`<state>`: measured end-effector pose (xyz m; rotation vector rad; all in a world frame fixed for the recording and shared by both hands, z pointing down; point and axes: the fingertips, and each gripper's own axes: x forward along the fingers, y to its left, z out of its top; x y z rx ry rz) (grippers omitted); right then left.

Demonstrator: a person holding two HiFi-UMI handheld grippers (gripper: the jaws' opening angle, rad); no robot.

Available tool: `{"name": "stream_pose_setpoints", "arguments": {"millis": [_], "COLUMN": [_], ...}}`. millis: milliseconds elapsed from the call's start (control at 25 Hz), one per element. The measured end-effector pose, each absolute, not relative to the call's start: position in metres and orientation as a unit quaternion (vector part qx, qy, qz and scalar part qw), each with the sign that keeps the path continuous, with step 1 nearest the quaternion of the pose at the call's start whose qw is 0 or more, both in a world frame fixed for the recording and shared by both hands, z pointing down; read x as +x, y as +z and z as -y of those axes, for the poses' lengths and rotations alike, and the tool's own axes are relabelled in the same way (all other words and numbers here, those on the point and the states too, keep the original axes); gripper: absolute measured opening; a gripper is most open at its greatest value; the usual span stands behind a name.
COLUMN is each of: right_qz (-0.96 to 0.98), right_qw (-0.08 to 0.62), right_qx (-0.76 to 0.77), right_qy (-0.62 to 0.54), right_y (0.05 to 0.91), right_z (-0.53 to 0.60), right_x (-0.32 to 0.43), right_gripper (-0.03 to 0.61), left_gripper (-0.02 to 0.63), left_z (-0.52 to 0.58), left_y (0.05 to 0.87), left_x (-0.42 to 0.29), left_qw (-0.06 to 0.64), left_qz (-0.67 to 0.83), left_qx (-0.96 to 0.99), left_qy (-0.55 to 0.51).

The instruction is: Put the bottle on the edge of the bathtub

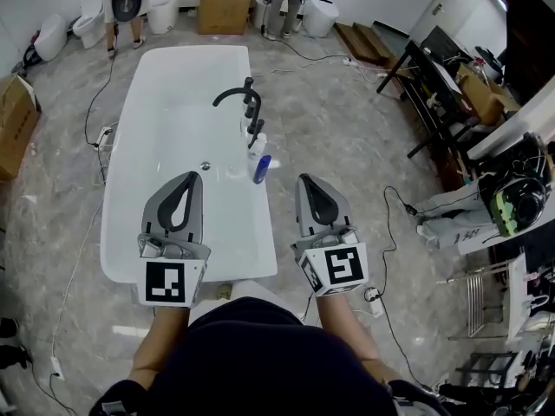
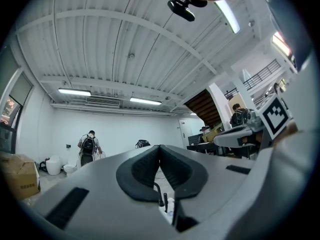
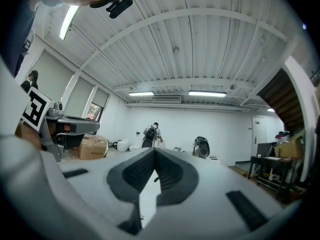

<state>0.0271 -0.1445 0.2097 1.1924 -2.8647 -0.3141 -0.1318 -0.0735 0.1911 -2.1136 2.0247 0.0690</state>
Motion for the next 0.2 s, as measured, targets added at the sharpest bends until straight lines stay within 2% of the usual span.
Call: {"name": "stream_pose_setpoints", "arguments": {"millis": [200], "right_qz": [0.919], "right_qw": [0.005], "right_qx": [0.378], "right_qy": [-0.112], "right_y": [0.204], "right_z": [0.163], "right_x": [0.034], "right_gripper": [0.002], "left_gripper": [0.003], "left_z": [0.091], "left_y": [0.187], "left_x": [-0.121], "left_qw": [0.120], "left_qz": [-0.686], "left_qx": [-0.717], "left_qy": [0.026]}}
